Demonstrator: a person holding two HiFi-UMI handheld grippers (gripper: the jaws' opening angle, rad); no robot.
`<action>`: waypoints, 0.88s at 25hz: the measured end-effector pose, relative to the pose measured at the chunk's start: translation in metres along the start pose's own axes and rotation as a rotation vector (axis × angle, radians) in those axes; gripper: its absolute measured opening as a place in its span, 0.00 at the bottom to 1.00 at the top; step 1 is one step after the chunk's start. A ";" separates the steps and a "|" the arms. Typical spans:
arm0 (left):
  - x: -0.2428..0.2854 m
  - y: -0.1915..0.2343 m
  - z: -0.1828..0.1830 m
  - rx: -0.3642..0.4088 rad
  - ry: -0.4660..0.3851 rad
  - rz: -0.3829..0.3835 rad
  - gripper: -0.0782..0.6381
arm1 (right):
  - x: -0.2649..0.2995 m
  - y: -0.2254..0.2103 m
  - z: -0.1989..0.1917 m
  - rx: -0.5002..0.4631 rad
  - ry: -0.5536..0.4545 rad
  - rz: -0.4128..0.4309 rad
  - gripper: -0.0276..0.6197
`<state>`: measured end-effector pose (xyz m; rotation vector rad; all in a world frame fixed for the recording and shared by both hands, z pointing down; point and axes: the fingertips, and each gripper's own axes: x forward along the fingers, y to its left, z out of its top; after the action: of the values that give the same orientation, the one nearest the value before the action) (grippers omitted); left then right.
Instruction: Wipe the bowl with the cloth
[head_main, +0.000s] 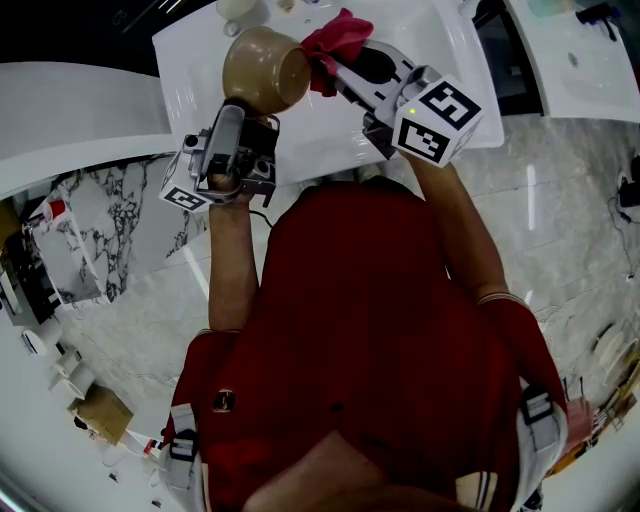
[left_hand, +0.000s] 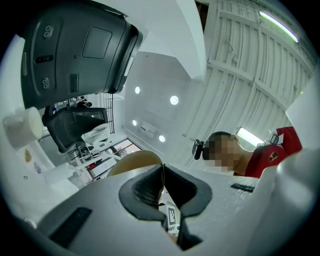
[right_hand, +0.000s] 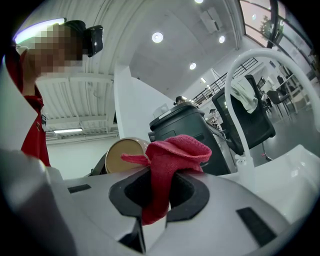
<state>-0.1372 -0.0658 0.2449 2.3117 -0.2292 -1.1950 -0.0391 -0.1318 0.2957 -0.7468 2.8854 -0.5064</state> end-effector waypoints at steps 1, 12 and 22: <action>0.000 0.002 0.001 0.001 -0.009 0.009 0.14 | 0.000 0.001 -0.002 0.002 0.006 0.000 0.13; -0.007 0.027 0.006 0.034 -0.085 0.181 0.14 | 0.007 0.016 -0.024 0.008 0.062 0.037 0.13; -0.009 0.048 0.004 0.039 -0.136 0.291 0.14 | 0.011 0.024 -0.035 0.011 0.098 0.070 0.13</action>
<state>-0.1416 -0.1051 0.2742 2.1395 -0.6197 -1.2053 -0.0665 -0.1071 0.3201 -0.6342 2.9838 -0.5652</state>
